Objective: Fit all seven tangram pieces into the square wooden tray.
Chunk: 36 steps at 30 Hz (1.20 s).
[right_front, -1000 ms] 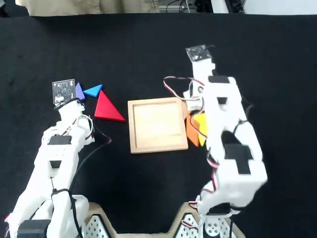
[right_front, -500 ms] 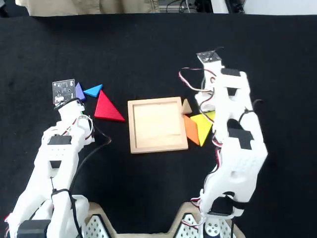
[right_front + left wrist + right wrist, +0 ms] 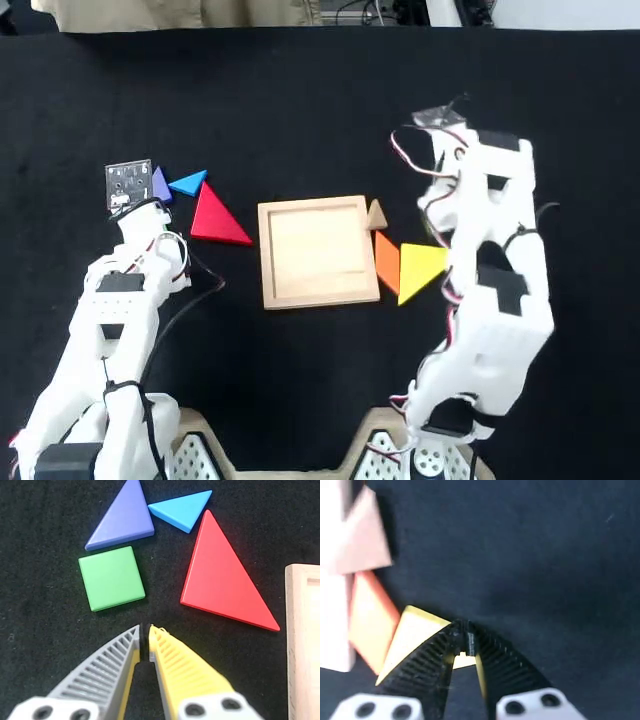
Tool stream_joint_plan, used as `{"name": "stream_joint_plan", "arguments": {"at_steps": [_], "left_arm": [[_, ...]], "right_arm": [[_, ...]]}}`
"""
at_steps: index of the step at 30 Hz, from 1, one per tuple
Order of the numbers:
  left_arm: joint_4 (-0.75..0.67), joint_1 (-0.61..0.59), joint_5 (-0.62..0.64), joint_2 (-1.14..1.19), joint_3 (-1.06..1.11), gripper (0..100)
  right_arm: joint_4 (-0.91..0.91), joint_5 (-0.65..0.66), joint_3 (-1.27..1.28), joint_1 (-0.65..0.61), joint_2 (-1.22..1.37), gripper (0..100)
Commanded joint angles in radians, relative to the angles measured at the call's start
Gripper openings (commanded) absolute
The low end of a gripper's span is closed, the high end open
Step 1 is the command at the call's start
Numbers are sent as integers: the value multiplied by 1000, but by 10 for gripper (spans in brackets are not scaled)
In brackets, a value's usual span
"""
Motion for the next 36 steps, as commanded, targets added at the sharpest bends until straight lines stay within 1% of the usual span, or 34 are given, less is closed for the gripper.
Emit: {"name": "stream_joint_plan", "arguments": {"at_steps": [1, 5, 8, 10, 12, 16, 19, 21, 24, 29, 36], "left_arm": [[-18, 13, 6, 0, -10, 47], [-18, 13, 6, -3, -8, 47], [-18, 13, 6, -5, -8, 47], [-18, 13, 6, -5, -8, 47], [-18, 13, 6, 0, -12, 47], [-18, 13, 6, 0, -12, 47], [-18, 13, 6, 0, -12, 47], [-18, 13, 6, 0, -12, 47], [-18, 13, 6, 0, -13, 47], [-18, 13, 6, 0, -16, 47], [-18, 13, 6, 0, -16, 47]], "right_arm": [[-18, 9, 76, -110, -131, 11], [-126, 6, 202, -195, -160, 11], [-215, -2, 222, -204, -165, 11], [-256, -44, 211, -213, -162, 11], [-275, -69, 191, -242, -157, 11], [-270, -71, 139, -319, -133, 11], [-265, -78, 102, -342, -93, 11], [-265, -78, 87, -330, -67, 11], [-261, -78, 79, -265, -53, 11], [-157, -74, 48, -178, -119, 11], [-69, -72, 113, -167, -308, 11]]}}
